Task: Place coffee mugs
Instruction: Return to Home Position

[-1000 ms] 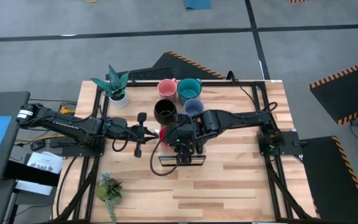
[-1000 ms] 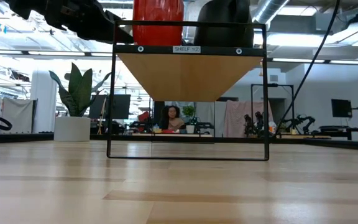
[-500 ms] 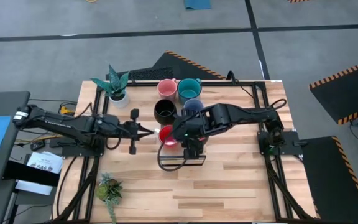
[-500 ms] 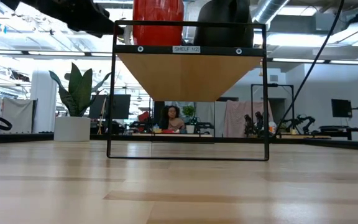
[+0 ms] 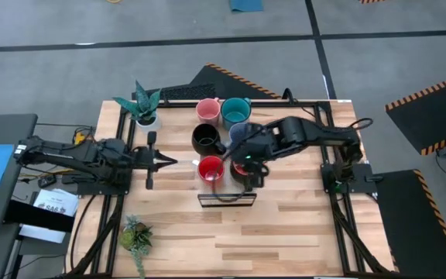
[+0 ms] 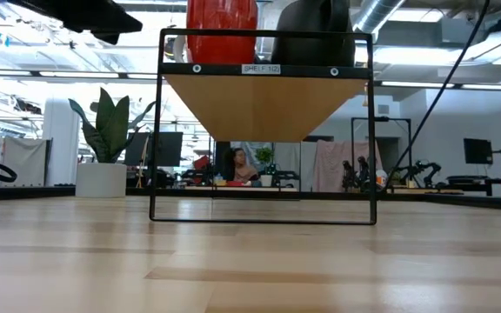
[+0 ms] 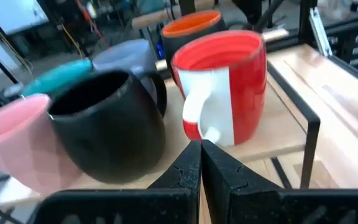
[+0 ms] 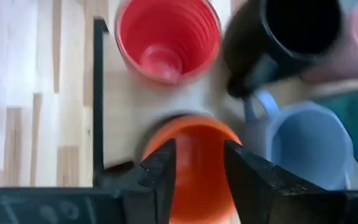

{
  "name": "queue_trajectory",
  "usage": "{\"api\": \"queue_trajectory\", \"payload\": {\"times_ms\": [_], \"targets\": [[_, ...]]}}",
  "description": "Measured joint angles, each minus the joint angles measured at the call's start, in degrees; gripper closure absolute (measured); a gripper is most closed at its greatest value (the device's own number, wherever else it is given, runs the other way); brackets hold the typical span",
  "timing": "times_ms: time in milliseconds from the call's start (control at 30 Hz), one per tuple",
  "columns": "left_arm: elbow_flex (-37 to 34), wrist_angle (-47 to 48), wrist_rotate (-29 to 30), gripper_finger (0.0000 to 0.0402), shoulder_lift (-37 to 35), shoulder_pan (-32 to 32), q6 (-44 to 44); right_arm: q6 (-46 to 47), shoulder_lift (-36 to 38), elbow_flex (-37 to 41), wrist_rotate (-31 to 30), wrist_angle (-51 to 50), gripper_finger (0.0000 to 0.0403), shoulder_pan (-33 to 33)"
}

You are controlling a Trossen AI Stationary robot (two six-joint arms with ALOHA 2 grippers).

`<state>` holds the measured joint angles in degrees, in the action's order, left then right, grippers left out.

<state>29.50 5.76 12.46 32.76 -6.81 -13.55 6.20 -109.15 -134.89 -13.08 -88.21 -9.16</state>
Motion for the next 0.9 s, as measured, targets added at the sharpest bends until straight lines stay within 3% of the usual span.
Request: {"api": "queue_trajectory", "payload": {"times_ms": [200,367,567,700,900], "targets": [[-0.74,0.51,-1.04,0.0401,-5.67,-0.04,-0.01,4.57,7.99,2.64,-6.79,-1.77,0.0321,-0.83],[-0.79,2.6,-4.3,0.0401,-7.83,-0.04,-0.49,8.29,16.91,12.56,-9.58,1.8,0.0386,-1.96],[-4.88,-5.72,-7.24,0.0401,-7.83,0.25,-2.55,9.99,30.95,34.27,-9.69,14.48,0.0369,-2.45],[-7.14,-10.61,-6.67,0.0401,-8.59,1.65,-3.36,11.46,40.11,49.21,-9.35,22.38,0.0383,-1.31],[-7.38,-3.25,-7.09,0.0401,-12.59,4.55,-0.75,11.97,52.26,64.74,-7.99,33.7,0.0384,0.45]]}}
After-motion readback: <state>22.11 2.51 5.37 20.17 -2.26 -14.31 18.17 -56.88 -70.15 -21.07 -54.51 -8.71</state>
